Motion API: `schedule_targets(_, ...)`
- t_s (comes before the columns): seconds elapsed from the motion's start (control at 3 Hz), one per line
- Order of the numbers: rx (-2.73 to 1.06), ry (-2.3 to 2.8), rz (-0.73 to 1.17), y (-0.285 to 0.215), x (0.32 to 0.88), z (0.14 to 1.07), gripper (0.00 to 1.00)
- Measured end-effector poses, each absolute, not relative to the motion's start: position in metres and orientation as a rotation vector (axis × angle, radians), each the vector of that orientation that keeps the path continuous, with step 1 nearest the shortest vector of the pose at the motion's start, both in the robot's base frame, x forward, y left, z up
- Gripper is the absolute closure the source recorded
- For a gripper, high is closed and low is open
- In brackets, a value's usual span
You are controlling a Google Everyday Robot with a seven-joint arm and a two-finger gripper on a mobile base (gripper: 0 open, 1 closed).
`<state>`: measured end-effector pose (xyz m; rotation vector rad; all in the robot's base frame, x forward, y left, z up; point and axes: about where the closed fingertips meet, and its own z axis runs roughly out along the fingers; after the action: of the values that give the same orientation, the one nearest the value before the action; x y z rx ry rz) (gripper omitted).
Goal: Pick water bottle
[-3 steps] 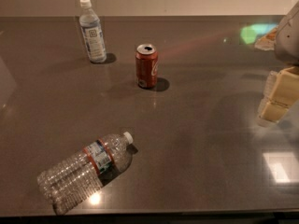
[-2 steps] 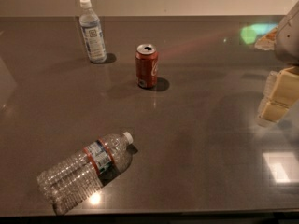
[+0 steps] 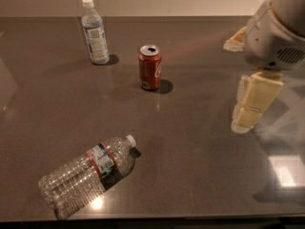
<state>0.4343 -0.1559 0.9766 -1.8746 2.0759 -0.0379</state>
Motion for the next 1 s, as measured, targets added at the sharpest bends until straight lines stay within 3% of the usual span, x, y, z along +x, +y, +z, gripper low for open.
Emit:
schedule_targets(0.33,-1.940,2.007,-0.007,-0.125,0.431,0.973,0.00)
schedule_targets(0.67,-2.085,1.857,0.033,-0.053,0.424,0.957,0.00)
schedule_targets(1.0,-2.137,1.798,0.058,-0.030,0.421,0.949,0.00)
